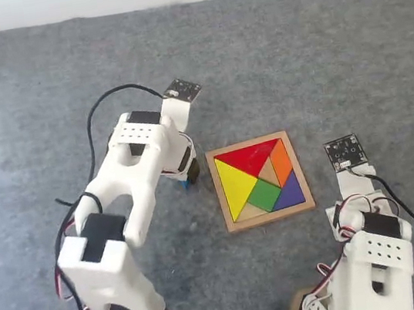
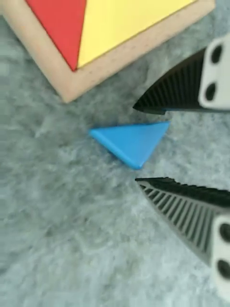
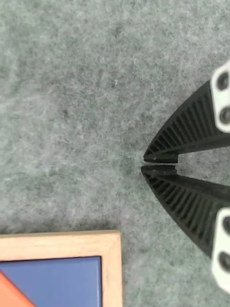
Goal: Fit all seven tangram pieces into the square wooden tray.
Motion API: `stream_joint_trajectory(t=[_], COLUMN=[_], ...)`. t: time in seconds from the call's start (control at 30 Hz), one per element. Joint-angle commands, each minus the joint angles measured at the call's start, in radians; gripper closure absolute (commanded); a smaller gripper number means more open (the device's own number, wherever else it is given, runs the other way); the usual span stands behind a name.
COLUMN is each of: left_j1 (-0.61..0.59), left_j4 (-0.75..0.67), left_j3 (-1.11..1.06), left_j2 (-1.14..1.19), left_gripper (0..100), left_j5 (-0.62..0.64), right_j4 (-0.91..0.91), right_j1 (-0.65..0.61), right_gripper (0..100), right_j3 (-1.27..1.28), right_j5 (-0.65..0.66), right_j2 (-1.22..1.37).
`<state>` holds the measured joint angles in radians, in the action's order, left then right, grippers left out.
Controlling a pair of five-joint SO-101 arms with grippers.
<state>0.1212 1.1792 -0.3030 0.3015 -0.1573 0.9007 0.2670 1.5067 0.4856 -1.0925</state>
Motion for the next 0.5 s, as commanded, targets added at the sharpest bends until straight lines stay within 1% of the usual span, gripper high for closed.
stream_joint_trajectory(t=[0.0,0.37,0.47], left_j1=[0.002,0.005,0.034], left_j4=[-0.014,-0.037,-0.041], left_j3=[0.041,0.038,0.041], left_j2=[-0.011,-0.002,0.035], left_gripper=[79,79,79], left_j5=[-0.008,0.011,0.011], right_j4=[0.010,0.012,0.012], right_j1=[0.007,0.007,0.007], right_gripper=[96.8,96.8,96.8], right_j3=[-0.005,-0.005,-0.005], right_j5=[-0.006,-0.008,-0.008], right_j2=[-0.024,-0.024,-0.024])
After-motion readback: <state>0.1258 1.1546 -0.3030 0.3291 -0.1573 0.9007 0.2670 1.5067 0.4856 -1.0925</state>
